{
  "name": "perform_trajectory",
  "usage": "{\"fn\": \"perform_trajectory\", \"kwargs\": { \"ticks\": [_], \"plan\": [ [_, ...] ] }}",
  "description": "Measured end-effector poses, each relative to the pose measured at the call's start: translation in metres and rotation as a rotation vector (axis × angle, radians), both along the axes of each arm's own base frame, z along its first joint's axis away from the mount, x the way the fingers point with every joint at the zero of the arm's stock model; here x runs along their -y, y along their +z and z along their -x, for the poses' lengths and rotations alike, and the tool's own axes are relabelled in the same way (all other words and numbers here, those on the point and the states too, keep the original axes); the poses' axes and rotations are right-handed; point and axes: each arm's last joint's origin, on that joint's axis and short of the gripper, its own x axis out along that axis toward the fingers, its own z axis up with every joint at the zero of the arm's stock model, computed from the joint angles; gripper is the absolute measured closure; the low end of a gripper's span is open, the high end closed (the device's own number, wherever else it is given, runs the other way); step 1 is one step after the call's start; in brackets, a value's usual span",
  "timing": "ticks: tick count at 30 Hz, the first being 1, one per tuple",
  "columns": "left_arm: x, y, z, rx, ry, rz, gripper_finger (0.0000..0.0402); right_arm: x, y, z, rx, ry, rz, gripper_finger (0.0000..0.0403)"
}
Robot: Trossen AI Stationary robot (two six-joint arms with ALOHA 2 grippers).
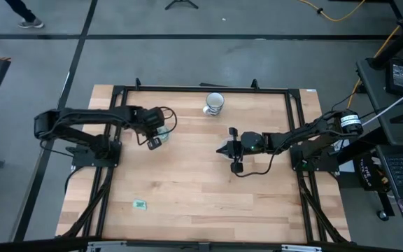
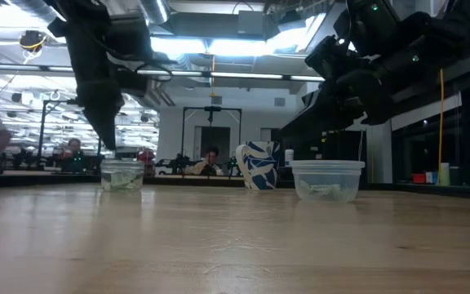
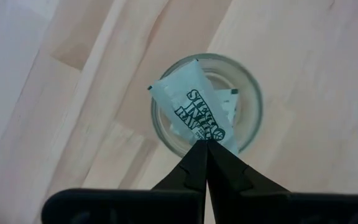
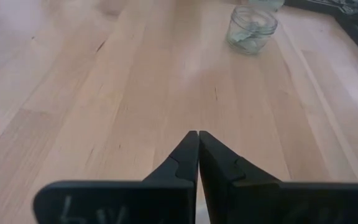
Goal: Pick and place Stevia / Truvia into bins
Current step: Put the stevia packet into the transparent cup
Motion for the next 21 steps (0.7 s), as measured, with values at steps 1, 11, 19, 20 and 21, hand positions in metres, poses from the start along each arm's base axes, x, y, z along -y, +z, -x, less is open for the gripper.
{"fn": "perform_trajectory", "kwargs": {
  "ticks": [1, 11, 19, 20, 21],
  "plan": [
    [-0.001, -0.001, 0.000, -0.008, 0.003, 0.001, 0.0399, 0.000, 0.000, 0.000, 0.000, 0.000, 0.000, 0.0386],
    [-0.005, -0.011, -0.005, -0.039, -0.014, 0.044, 0.0400, 0.000, 0.000, 0.000, 0.001, 0.000, 0.000, 0.0386],
    [-0.006, -0.016, -0.007, -0.060, -0.018, 0.065, 0.0400, 0.000, 0.000, 0.000, 0.003, -0.001, -0.002, 0.0386],
    [-0.006, -0.016, -0.007, -0.062, -0.018, 0.066, 0.0399, 0.000, 0.000, 0.000, 0.003, -0.001, -0.002, 0.0386],
    [-0.006, -0.017, -0.008, -0.065, -0.018, 0.067, 0.0399, 0.000, 0.000, 0.000, 0.003, -0.001, -0.003, 0.0386]
  ]
}}
